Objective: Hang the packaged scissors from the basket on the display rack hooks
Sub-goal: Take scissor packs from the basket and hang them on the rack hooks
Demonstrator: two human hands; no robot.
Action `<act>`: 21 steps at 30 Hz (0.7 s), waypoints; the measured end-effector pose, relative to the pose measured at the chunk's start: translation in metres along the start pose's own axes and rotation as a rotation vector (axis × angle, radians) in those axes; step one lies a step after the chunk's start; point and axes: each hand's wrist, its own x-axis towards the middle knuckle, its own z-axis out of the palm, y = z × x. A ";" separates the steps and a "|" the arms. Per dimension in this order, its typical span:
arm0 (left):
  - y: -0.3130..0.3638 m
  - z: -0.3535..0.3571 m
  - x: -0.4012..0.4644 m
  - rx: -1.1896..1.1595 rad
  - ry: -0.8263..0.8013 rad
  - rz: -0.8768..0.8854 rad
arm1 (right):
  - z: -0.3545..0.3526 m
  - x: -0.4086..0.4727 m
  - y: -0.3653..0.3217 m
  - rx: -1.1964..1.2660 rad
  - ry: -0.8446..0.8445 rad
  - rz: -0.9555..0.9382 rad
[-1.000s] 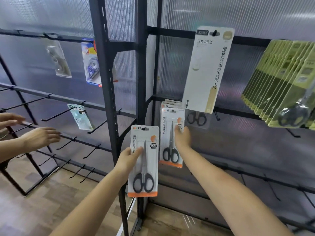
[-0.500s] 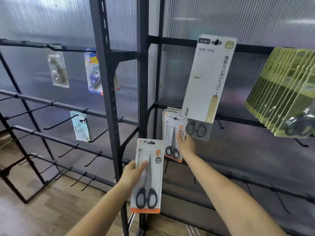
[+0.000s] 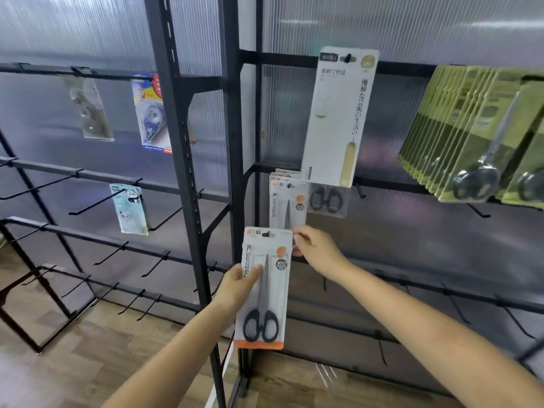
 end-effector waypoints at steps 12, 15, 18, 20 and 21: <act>0.004 0.026 0.001 0.002 -0.079 0.078 | -0.043 -0.008 -0.017 -0.191 0.115 -0.116; -0.003 0.028 0.009 -0.025 -0.058 0.070 | -0.048 -0.001 -0.017 -0.204 0.138 -0.126; -0.005 0.032 0.022 -0.070 0.012 0.072 | -0.047 0.012 -0.017 -0.233 0.153 -0.143; -0.001 0.035 0.032 -0.061 0.073 0.094 | -0.045 0.023 -0.018 -0.265 0.177 -0.161; 0.001 0.036 0.038 -0.052 0.105 0.105 | -0.044 0.029 -0.018 -0.279 0.195 -0.164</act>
